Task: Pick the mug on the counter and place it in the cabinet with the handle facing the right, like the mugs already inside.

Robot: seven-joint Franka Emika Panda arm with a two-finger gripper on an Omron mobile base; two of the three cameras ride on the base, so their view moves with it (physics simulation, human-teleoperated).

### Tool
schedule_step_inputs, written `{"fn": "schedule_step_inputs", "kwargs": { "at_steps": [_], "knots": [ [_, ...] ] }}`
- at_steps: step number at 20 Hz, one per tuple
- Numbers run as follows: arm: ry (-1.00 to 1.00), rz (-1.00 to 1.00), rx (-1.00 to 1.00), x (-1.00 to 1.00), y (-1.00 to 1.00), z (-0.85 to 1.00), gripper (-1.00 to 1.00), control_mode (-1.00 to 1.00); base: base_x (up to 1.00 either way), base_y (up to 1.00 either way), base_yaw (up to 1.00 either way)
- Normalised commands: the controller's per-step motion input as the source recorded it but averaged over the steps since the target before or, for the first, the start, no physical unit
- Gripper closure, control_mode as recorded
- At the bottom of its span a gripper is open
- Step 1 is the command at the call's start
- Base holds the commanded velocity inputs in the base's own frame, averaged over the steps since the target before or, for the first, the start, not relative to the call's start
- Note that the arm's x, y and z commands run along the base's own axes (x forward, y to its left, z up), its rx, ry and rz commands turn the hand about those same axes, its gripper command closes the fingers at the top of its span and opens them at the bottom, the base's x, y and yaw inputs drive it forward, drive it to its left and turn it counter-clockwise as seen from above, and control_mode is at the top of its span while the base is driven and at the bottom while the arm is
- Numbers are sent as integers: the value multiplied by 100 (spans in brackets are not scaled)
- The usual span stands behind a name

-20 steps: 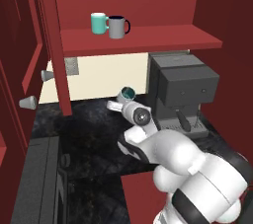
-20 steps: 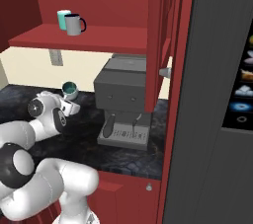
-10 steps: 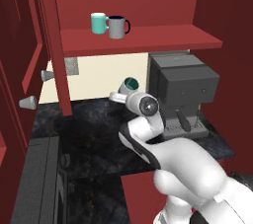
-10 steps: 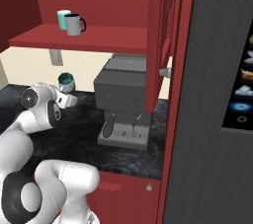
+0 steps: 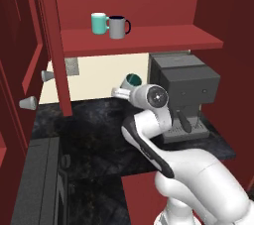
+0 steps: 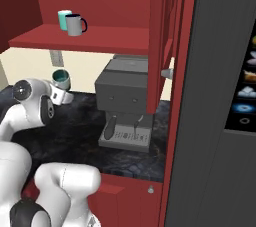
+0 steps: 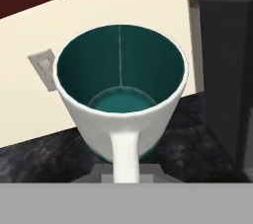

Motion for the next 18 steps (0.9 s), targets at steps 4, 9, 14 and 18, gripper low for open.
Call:
{"fn": "schedule_step_inputs", "kwargs": {
  "at_steps": [4, 9, 14, 18],
  "knots": [
    [0, 19, 0, -23, 0, 15, 100, -100, 0, 0, 0],
    [0, 28, 0, -25, 0, 5, 100, -100, 0, 0, 0],
    [0, 26, 0, -35, 0, 11, 100, -100, 0, 0, 0],
    [0, 20, -3, -36, 0, 38, 100, -100, 0, 0, 0]
  ]
}}
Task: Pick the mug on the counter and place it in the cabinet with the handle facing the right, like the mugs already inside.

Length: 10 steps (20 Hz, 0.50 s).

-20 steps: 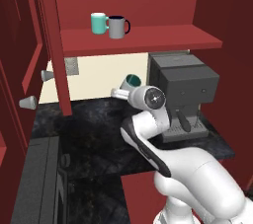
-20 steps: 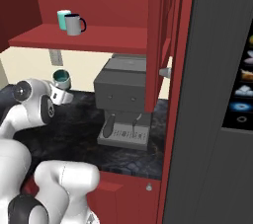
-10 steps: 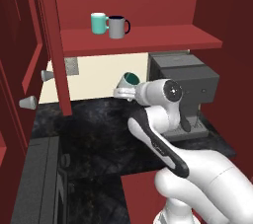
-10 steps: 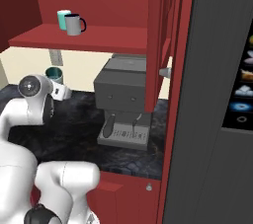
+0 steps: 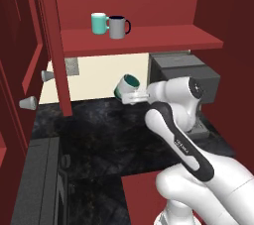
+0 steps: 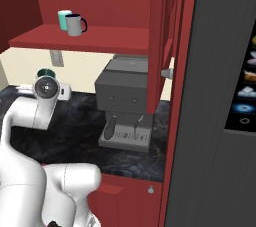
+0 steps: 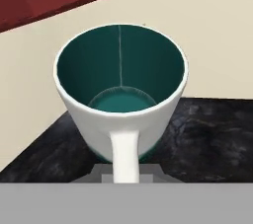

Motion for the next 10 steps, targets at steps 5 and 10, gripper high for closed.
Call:
{"fn": "schedule_step_inputs", "kwargs": {
  "at_steps": [5, 10],
  "knots": [
    [0, 16, -4, -27, 0, 54, 100, -100, 0, 0, 0],
    [0, 14, -3, -29, 0, 49, 100, -100, 0, 0, 0]
  ]
}}
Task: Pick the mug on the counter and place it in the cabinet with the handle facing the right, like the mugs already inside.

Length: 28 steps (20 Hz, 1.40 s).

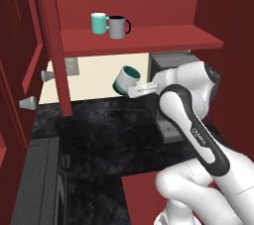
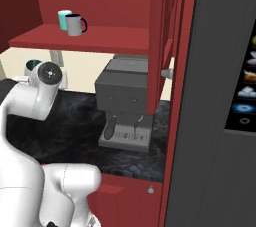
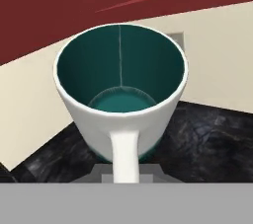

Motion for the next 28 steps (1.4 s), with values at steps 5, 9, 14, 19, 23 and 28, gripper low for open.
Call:
{"fn": "schedule_step_inputs", "kwargs": {
  "at_steps": [5, 9, 14, 19, 23, 28],
  "knots": [
    [0, 16, -4, -29, 0, 43, 100, -100, 0, 0, 0],
    [0, 16, -4, -31, 0, 37, 100, -100, 0, 0, 0],
    [-2, 13, -5, -28, 0, 34, 100, -100, 0, 0, 0],
    [-6, 5, -5, -18, 0, 40, 100, -100, 0, 0, 0],
    [-7, 0, -5, -8, 0, 43, 100, -100, 0, 0, 0],
    [-6, 0, -8, 0, 0, 34, 100, -100, 0, 0, 0]
  ]
}}
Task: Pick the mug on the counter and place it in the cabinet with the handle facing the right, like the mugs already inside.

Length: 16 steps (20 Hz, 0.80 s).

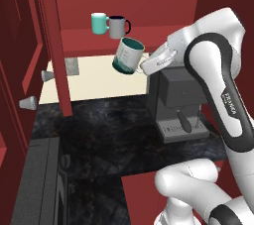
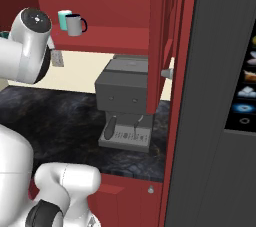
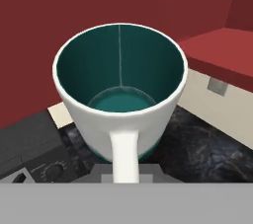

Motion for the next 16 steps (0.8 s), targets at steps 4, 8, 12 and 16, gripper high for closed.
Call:
{"fn": "schedule_step_inputs", "kwargs": {
  "at_steps": [4, 8, 12, 16],
  "knots": [
    [-3, 0, -4, 0, -2, 19, 100, -100, 0, 0, 0],
    [0, 3, 0, 1, -16, 0, 100, -100, 0, 0, 0],
    [0, 3, 0, 0, -18, 0, 100, -100, 0, 0, 0],
    [0, 1, 0, 2, -14, 0, 100, -100, 0, 0, 0]
  ]
}}
